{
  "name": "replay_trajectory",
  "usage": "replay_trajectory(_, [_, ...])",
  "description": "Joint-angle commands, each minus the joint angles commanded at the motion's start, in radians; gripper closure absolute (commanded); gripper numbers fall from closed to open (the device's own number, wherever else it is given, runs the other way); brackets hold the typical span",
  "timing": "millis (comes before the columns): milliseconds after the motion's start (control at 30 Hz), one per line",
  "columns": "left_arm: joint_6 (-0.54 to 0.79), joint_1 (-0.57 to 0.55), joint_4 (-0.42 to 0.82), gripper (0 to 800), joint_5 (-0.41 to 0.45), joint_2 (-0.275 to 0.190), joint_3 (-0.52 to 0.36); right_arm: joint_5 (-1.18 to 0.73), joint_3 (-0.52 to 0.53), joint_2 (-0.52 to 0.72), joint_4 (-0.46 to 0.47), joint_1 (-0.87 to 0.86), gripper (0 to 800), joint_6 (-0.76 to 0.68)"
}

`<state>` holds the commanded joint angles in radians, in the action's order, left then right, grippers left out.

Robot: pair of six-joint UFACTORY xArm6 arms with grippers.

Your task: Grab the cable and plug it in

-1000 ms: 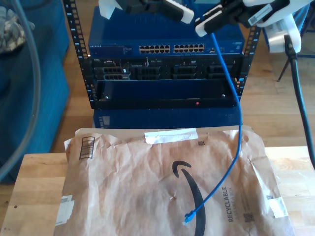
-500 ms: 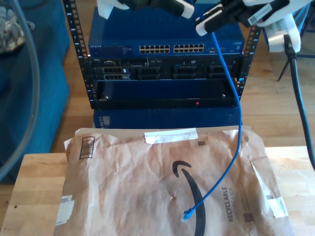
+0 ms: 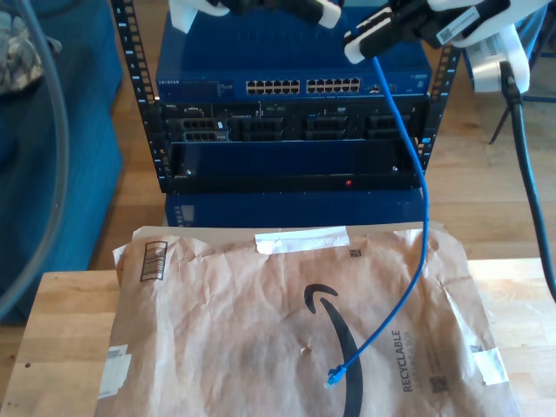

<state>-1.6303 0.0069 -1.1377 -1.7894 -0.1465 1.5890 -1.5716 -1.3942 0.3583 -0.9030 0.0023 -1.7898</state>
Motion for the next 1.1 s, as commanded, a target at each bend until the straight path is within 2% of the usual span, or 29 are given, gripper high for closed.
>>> replay_trajectory(33, [0.000,0.000,0.000,795,-0.002,0.000,0.000,0.000,0.000,0.000,0.002,0.002,648,0.002])
replay_trajectory(67, [0.000,0.000,0.000,795,-0.002,0.000,-0.003,-0.003,0.000,0.000,0.000,0.003,478,0.003])
replay_trajectory(100, [0.002,0.000,0.000,795,-0.002,0.002,-0.011,-0.003,0.002,0.000,0.000,0.006,367,0.003])
replay_trajectory(167, [0.003,0.002,-0.005,794,-0.002,0.003,-0.035,-0.003,0.003,0.000,0.000,0.009,42,0.006])
replay_trajectory(200, [0.003,0.002,-0.005,793,-0.002,0.003,-0.038,-0.002,0.003,0.005,0.000,0.009,6,0.008])
replay_trajectory(333, [-0.006,0.005,-0.002,793,-0.009,0.005,-0.040,0.052,0.000,0.049,0.052,0.008,2,0.012])
replay_trajectory(467, [-0.149,0.029,-0.014,793,-0.044,0.006,-0.084,0.150,0.002,0.103,0.161,0.020,2,0.046])
replay_trajectory(600, [-0.215,0.038,-0.018,793,-0.114,0.032,-0.094,0.157,-0.005,0.104,0.186,0.078,2,0.110])
replay_trajectory(733, [-0.224,0.048,-0.080,791,-0.135,0.034,-0.094,0.175,-0.006,0.112,0.193,0.120,2,0.129])
replay_trajectory(800, [-0.239,0.066,-0.091,791,-0.137,0.054,-0.094,0.221,0.008,0.153,0.203,0.121,2,0.144])
replay_trajectory(967, [-0.262,0.133,-0.196,791,-0.175,0.100,-0.092,0.399,0.103,0.275,0.215,0.121,3,0.256])
replay_trajectory(1100, [-0.292,0.178,-0.292,789,-0.215,0.133,-0.091,0.442,0.158,0.313,0.212,0.121,4,0.273])
